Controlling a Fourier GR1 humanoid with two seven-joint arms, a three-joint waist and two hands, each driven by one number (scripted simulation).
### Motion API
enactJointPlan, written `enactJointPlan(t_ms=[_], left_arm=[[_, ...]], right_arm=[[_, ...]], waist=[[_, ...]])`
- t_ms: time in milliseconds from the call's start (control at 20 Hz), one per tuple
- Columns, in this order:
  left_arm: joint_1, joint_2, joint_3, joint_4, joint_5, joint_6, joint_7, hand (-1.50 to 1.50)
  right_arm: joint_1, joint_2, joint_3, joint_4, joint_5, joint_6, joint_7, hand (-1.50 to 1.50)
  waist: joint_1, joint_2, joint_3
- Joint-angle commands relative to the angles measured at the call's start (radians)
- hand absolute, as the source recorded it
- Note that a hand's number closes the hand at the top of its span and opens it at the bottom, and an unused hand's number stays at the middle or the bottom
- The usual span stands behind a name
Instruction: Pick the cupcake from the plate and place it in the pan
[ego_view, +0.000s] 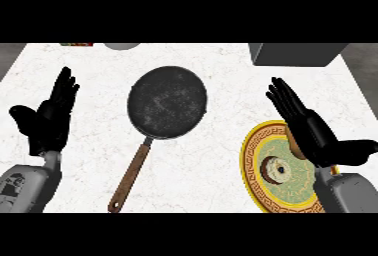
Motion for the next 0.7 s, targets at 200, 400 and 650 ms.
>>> enactJointPlan(t_ms=[200,400,650], left_arm=[[0.164,0.062,-0.074,-0.008,-0.088,-0.088,-0.025,0.00],[0.229,0.089,-0.073,-0.008,-0.072,-0.098,-0.004,0.00],[0.268,0.046,-0.110,-0.034,-0.105,-0.082,-0.022,0.00]], right_arm=[[-0.108,0.014,-0.125,0.123,-0.114,0.040,0.076,-1.50],[0.037,-0.113,-0.240,0.173,0.046,-0.233,0.193,-1.50],[0.198,-0.307,-0.218,0.065,0.071,-0.057,0.265,-1.50]], waist=[[0.013,0.005,0.029],[-0.037,-0.002,0.026],[-0.024,-0.002,0.027]])
